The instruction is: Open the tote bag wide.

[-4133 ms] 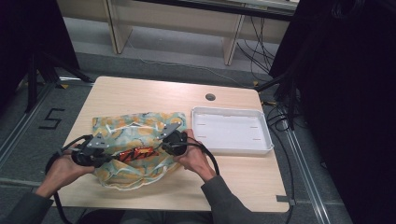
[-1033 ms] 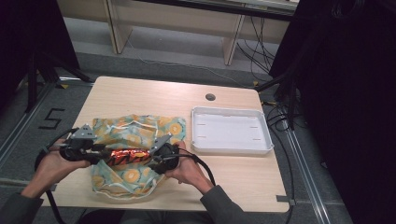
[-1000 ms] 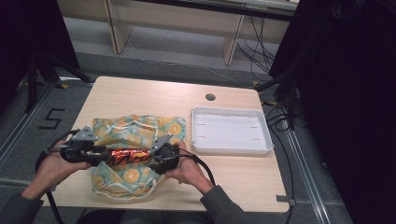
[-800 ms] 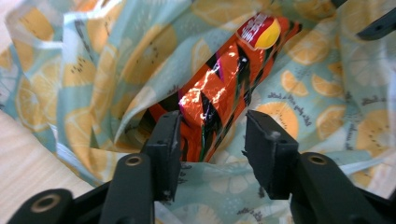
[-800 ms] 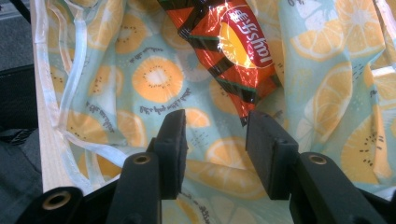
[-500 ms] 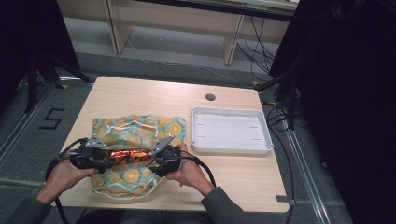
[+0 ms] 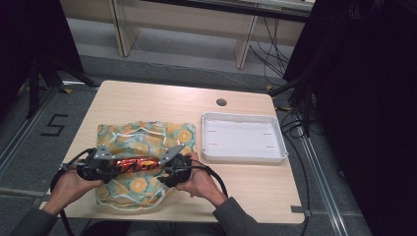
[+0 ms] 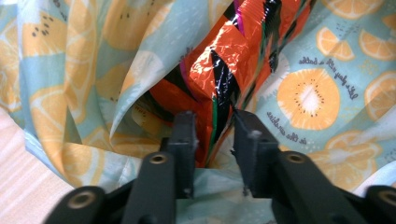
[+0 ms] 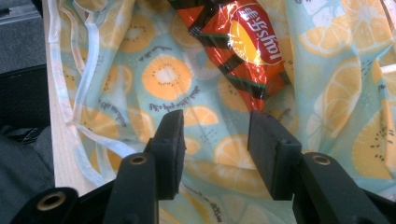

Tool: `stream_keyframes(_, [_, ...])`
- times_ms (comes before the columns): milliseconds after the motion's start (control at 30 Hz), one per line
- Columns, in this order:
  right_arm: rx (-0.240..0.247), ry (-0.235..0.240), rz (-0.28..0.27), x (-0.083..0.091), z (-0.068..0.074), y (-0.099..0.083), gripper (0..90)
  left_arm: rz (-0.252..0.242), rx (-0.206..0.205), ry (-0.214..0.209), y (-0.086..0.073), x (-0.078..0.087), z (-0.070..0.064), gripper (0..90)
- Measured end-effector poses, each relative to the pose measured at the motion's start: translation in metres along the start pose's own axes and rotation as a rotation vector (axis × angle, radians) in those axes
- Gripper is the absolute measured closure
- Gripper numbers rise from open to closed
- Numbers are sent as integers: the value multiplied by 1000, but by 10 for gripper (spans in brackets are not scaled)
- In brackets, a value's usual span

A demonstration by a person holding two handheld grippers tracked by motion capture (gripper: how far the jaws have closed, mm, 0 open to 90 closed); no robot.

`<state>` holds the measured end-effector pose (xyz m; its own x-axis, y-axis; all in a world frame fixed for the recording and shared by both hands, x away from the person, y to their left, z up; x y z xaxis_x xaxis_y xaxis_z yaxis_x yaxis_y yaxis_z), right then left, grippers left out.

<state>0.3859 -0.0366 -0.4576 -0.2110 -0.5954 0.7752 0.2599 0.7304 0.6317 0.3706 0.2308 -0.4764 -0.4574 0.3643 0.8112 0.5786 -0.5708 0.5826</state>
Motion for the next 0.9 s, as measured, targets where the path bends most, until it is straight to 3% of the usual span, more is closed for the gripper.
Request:
stream_keyframes(100, [22,-14,-23,1,-3,0,569,-1,-33,13,1,1,1,820])
stream_keyframes(167, [2,-13,-20,2,-2,0,569,-7,-48,25,1,1,0,857])
stream_keyframes(200, [18,-18,-30,3,-4,0,569,1,-44,14,2,1,0,871])
stream_keyframes(233, [-5,-9,-24,4,-3,-1,569,3,-56,17,2,3,-1,879])
stream_keyframes(267, [8,-13,-30,4,-4,-1,569,-22,-65,22,2,2,-1,882])
stream_keyframes(400, [-8,-10,-38,8,-6,-3,567,-31,-70,-12,9,13,-3,894])
stream_keyframes(433, [2,-17,-43,9,-8,-3,566,-38,-91,-9,11,16,-3,894])
stream_keyframes(500, [-3,-19,-43,11,-9,-4,562,-68,-80,-18,13,20,-5,895])
stream_keyframes(633, [-26,-33,-50,15,-12,-6,553,-79,-110,-43,18,30,-4,896])
stream_keyframes(733, [-26,-35,-58,17,-14,-7,549,-100,-97,-51,21,39,-6,896])
stream_keyframes(867, [-28,-33,-60,18,-14,-6,540,-112,-114,-58,24,52,-5,897])
stream_keyframes(900, [-47,-36,-63,18,-13,-7,536,-110,-117,-67,25,56,-6,896])
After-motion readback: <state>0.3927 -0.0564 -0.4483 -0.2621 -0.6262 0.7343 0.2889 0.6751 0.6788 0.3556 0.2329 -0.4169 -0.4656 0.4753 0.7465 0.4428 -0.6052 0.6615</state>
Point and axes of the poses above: each handheld gripper's, and its own axes: x roughly backward along the jaws, y roughly out of its top, z roughly to its left, the point moved 1 cm from there along -x, roughly forward along the jaws, and after that the axes turned 2 degrees about -z, right-handed, at the moved point
